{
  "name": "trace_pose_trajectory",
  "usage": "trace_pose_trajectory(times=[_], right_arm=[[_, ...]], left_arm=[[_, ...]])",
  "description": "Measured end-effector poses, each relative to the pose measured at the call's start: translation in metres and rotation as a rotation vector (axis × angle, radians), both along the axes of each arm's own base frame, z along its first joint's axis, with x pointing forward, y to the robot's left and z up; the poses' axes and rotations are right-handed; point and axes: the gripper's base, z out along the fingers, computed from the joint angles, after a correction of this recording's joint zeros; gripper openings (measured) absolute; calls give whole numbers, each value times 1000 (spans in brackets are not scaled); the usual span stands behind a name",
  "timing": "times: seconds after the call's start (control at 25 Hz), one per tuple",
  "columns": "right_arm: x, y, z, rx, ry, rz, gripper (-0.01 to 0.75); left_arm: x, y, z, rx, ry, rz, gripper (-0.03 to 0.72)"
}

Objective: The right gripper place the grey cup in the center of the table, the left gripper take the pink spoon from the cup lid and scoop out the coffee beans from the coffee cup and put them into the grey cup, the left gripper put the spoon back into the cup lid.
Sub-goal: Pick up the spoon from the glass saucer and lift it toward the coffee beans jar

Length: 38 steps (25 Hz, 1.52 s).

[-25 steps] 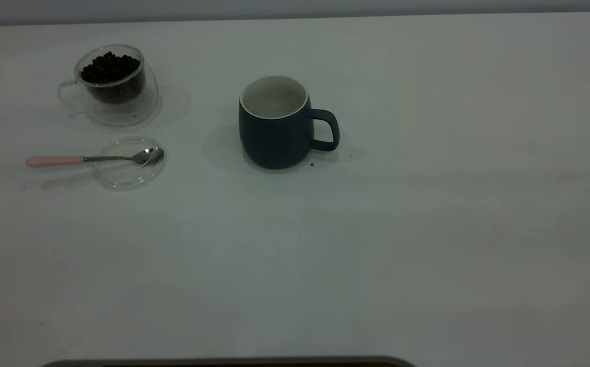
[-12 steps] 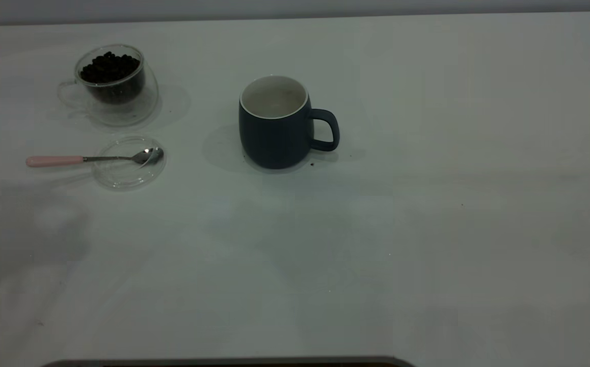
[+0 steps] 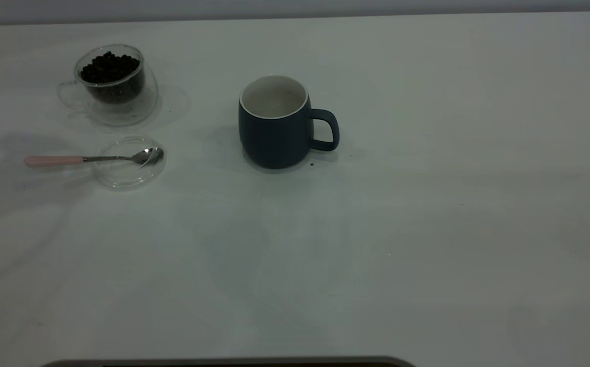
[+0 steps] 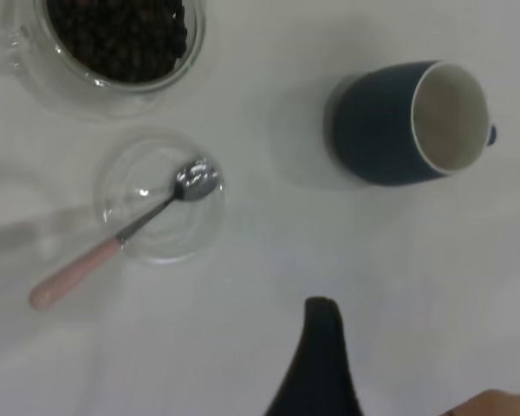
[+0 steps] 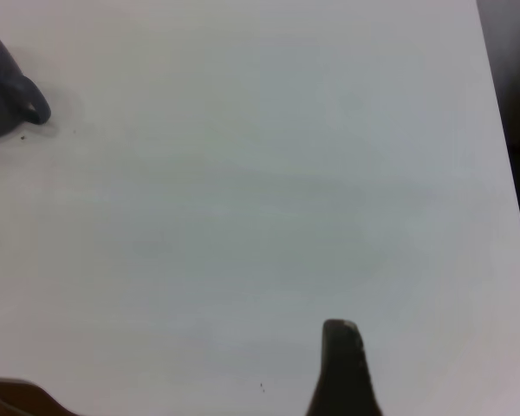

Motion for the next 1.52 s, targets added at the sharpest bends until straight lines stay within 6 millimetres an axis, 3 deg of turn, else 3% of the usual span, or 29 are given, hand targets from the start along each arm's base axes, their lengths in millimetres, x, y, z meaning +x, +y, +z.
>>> trace_pose_trajectory(times=[0.32, 0.6, 1.04, 1.36, 1.52], right_arm=[[0, 0, 0, 0, 0, 0, 590], [0, 0, 0, 0, 0, 0, 590], [0, 0, 0, 0, 0, 0, 590], [0, 0, 0, 0, 0, 0, 588], [0, 0, 0, 0, -1, 0, 588]], left_arm=[[-9, 87, -52, -139, 44, 82, 720], [-25, 130, -110, -229, 99, 112, 720], [-29, 131, -192, -324, 108, 77, 720], [-16, 122, -225, -368, 60, 48, 719], [-3, 106, -239, -396, 87, 7, 719]])
